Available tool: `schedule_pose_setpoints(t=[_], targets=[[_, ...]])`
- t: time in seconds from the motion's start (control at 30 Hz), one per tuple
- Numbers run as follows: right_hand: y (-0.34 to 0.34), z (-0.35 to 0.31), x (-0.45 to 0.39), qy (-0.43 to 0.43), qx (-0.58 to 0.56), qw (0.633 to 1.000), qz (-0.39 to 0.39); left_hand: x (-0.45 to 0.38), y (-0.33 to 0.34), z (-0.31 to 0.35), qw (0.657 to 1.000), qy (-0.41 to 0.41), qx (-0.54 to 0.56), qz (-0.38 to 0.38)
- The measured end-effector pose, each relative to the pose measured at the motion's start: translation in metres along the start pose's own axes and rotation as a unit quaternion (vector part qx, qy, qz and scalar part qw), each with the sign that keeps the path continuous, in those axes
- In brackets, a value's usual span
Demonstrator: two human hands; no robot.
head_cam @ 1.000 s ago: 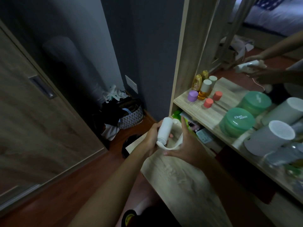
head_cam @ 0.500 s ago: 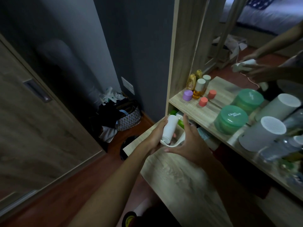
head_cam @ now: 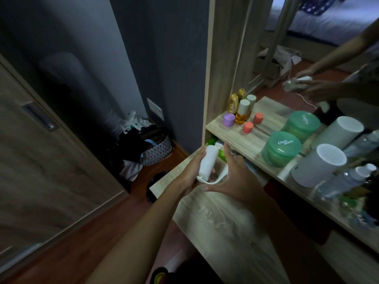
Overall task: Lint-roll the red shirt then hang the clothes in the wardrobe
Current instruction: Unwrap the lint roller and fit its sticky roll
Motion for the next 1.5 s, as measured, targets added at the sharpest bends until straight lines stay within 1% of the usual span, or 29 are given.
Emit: schedule_pose_setpoints(t=[0.17,0.3,0.47,0.53,0.57,0.6,0.67,0.7,0.73,0.8,0.83,0.93,1.03,1.1,1.27,1.4,1.5], targets=[[0.003,0.001,0.0,0.007,-0.003,1.0,0.003,-0.001,-0.001,-0.003,1.0,0.007,-0.013,0.004],[0.006,0.001,0.002,0.009,-0.019,1.0,-0.017,0.0,0.0,-0.005,0.999,0.021,-0.041,0.006],[0.005,-0.001,0.006,0.019,-0.028,0.999,-0.005,0.003,0.003,0.003,0.998,0.032,-0.051,-0.01],[0.006,-0.001,0.003,0.015,-0.038,0.999,-0.009,0.006,0.006,0.009,0.998,0.044,-0.05,-0.002],[0.006,-0.002,0.002,0.015,-0.067,0.997,-0.021,0.006,0.005,0.012,0.996,0.057,-0.061,0.011],[0.005,-0.001,0.0,0.021,-0.12,0.992,-0.04,0.005,0.002,0.014,0.994,0.071,-0.082,0.029],[0.002,-0.001,-0.003,0.033,-0.249,0.966,-0.068,0.005,-0.004,0.016,0.987,0.089,-0.117,0.058],[-0.002,-0.003,-0.004,0.032,-0.283,0.956,-0.067,0.005,-0.005,0.015,0.987,0.085,-0.12,0.064],[-0.009,-0.005,-0.006,0.023,-0.276,0.96,-0.04,0.005,-0.006,0.013,0.986,0.083,-0.126,0.065],[-0.023,-0.003,-0.009,0.003,-0.22,0.974,0.049,0.005,-0.005,0.012,0.983,0.085,-0.151,0.065],[-0.027,0.0,-0.008,0.003,-0.208,0.975,0.082,0.006,-0.003,0.013,0.981,0.087,-0.162,0.056],[-0.03,0.009,-0.007,0.012,-0.187,0.974,0.126,0.008,0.005,0.012,0.98,0.078,-0.181,0.03],[-0.035,0.008,-0.006,-0.005,-0.153,0.973,0.174,0.008,0.008,0.016,0.981,0.067,-0.182,0.026],[-0.037,0.007,-0.006,0.0,-0.154,0.967,0.203,0.007,0.008,0.023,0.981,0.061,-0.182,0.022],[-0.035,0.01,-0.007,0.035,-0.211,0.954,0.21,0.009,0.01,0.033,0.974,0.082,-0.212,0.005],[-0.033,0.006,-0.008,0.024,-0.241,0.955,0.174,0.014,0.008,0.035,0.972,0.095,-0.213,0.001],[-0.035,0.009,-0.009,0.029,-0.263,0.95,0.167,0.016,0.01,0.034,0.971,0.093,-0.218,-0.017]])
Point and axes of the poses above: each hand's wrist, its own x-axis away from the middle knuckle, its own y-axis out of the palm, z = x × y, the point moved 8 cm from there along -x, towards the middle knuckle, and after that the axes turned 10 degrees about -x, right-handed, at the moved point
